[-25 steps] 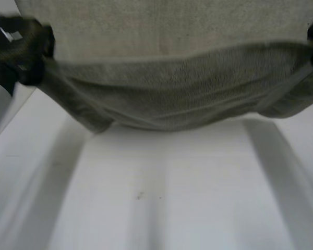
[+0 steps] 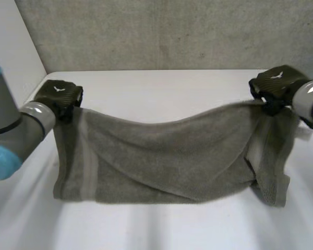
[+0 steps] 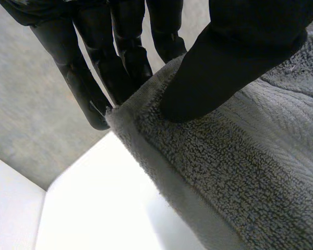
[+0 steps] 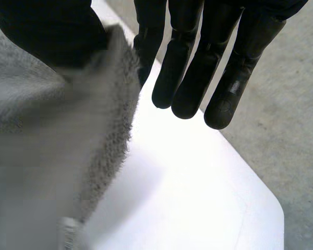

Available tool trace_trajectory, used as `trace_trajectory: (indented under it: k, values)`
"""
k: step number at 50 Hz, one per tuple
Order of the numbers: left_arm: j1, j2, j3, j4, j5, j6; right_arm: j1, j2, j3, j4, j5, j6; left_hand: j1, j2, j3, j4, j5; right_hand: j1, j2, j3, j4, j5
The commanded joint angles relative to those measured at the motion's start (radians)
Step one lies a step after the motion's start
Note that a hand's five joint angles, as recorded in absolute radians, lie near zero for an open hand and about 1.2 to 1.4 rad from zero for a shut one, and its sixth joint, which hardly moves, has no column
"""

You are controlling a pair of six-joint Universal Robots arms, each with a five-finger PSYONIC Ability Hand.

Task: Fold the towel.

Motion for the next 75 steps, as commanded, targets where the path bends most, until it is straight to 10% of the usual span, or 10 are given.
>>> trace_trajectory:
  k: [1, 12, 28, 40, 50, 56, 64, 67, 69, 75]
  values:
    - [-0.009, -0.144, 0.326, 0.029, -0.051, 0.054, 0.053, 0.118, -0.192, -0.212, 0.153, -0.061, 0.202, 0.179, 0.180, 0.179, 0.185, 0.430, 0.221, 0.214, 0.206, 0.233]
    - [-0.023, -0.019, 0.537, 0.400, -0.153, -0.040, 0.062, -0.077, -0.175, -0.850, 0.220, -0.049, 0.202, 0.179, 0.180, 0.179, 0.185, 0.430, 0.221, 0.214, 0.206, 0.233]
    - [-0.019, 0.043, -0.156, 0.515, -0.131, -0.078, 0.045, -0.027, 0.251, -0.599, -0.059, -0.038, 0.202, 0.179, 0.180, 0.179, 0.185, 0.430, 0.221, 0.214, 0.206, 0.233]
    - [-0.009, -0.085, -0.313, 0.575, -0.132, -0.072, 0.045, 0.202, 0.339, -0.585, -0.048, 0.052, 0.202, 0.179, 0.180, 0.179, 0.185, 0.430, 0.221, 0.214, 0.206, 0.233]
    - [0.017, -0.051, -0.350, 0.575, -0.133, -0.075, -0.023, 0.196, 0.380, -0.587, 0.007, 0.435, 0.202, 0.179, 0.180, 0.179, 0.185, -0.340, -0.549, -0.556, -0.564, -0.537]
    - [0.018, -0.048, -0.352, 0.575, -0.133, -0.077, -0.060, 0.197, 0.403, -0.588, 0.077, 0.604, 0.202, 0.179, 0.180, 0.179, 0.185, -0.376, -0.585, -0.592, -0.600, -0.573]
    - [0.018, -0.048, -0.362, 0.572, -0.135, -0.074, -0.079, 0.191, 0.429, -0.584, 0.108, 0.649, 0.202, 0.179, 0.180, 0.179, 0.185, -0.329, -0.539, -0.545, -0.553, -0.526]
    - [0.018, -0.048, -0.368, 0.566, -0.135, -0.071, -0.082, 0.185, 0.449, -0.585, 0.108, 0.648, 0.202, 0.179, 0.180, 0.179, 0.185, -0.153, -0.362, -0.369, -0.377, -0.350]
    - [0.018, -0.045, -0.379, 0.552, -0.135, -0.068, -0.099, 0.164, 0.471, -0.596, 0.094, 0.642, 0.202, 0.179, 0.180, 0.179, 0.185, 0.427, 0.218, 0.211, 0.203, 0.230]
    - [0.017, 0.032, -0.430, 0.427, -0.135, -0.037, -0.132, 0.055, 0.506, -0.584, 0.039, 0.500, 0.202, 0.179, 0.180, 0.179, 0.185, 0.430, 0.221, 0.214, 0.206, 0.233]
